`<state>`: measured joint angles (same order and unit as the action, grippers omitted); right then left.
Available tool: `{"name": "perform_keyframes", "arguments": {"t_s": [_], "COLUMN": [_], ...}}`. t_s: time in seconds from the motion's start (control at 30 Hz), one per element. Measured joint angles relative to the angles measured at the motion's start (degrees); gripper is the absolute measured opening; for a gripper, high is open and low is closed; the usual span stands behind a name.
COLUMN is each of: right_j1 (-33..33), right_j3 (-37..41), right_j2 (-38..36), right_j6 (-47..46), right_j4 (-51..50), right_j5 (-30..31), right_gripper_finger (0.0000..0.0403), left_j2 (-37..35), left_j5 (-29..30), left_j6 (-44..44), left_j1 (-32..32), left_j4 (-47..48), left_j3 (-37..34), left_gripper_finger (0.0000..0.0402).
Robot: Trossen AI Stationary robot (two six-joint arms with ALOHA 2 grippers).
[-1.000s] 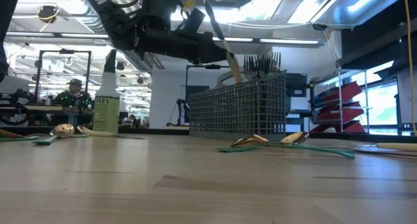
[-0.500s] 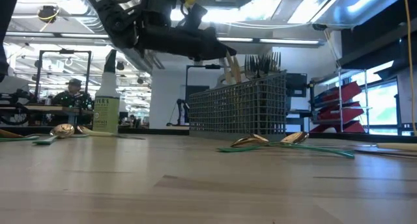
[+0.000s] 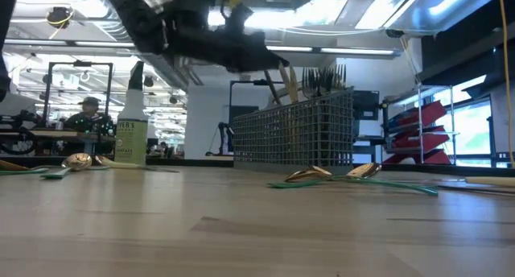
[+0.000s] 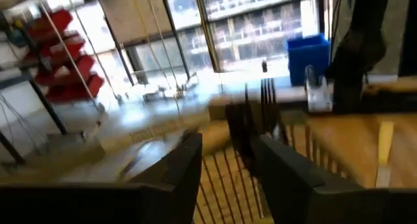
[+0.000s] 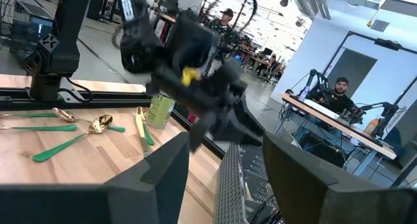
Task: Sort silverware
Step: Put the yellow table knife into the gray silverware organizer
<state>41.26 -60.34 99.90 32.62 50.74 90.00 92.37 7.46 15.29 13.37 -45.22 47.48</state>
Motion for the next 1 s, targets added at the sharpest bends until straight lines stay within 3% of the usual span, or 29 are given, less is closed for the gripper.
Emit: {"name": "perform_keyframes", "arguments": {"t_s": [0.17, 0.3, 0.47, 0.57, 0.67, 0.87, 1.0], "right_j1": [0.0, 0.0, 0.0, -0.6, -1.8, -3.6, -3.4], "right_j3": [0.0, 0.0, 0.0, 0.0, 0.0, 0.0, 0.0], "right_j2": [0.0, 0.0, 0.0, 0.0, 0.0, 0.0, 0.0], "right_j6": [0.0, -0.7, -0.9, -0.9, -1.2, -3.9, -4.7], "right_j4": [-0.9, -1.8, -2.9, -2.6, -2.5, -4.4, -7.2], "right_j5": [0.0, 0.0, 0.0, 0.0, 0.0, 0.0, -3.8], "right_gripper_finger": [0.0176, 0.0176, 0.0176, 0.0176, 0.0176, 0.0176, 0.0176], "left_j2": [-14.0, -28.1, -42.1, -46.8, -49.2, -50.3, -49.9], "left_j5": [2.0, -0.6, -12.2, -18.9, -23.6, -26.1, -26.1], "left_j6": [1.6, -0.1, -7.0, -8.2, -8.1, -8.4, -10.7], "left_j1": [0.2, 0.4, -0.7, -1.7, -3.5, -8.1, -10.8], "left_j4": [6.3, 14.3, 32.3, 43.3, 48.6, 45.0, 30.4], "left_j3": [-0.2, -0.1, 0.0, -0.2, -2.4, -14.1, -24.7], "left_gripper_finger": [0.0129, 0.0129, 0.0129, 0.0129, 0.0129, 0.0129, 0.0129]}}
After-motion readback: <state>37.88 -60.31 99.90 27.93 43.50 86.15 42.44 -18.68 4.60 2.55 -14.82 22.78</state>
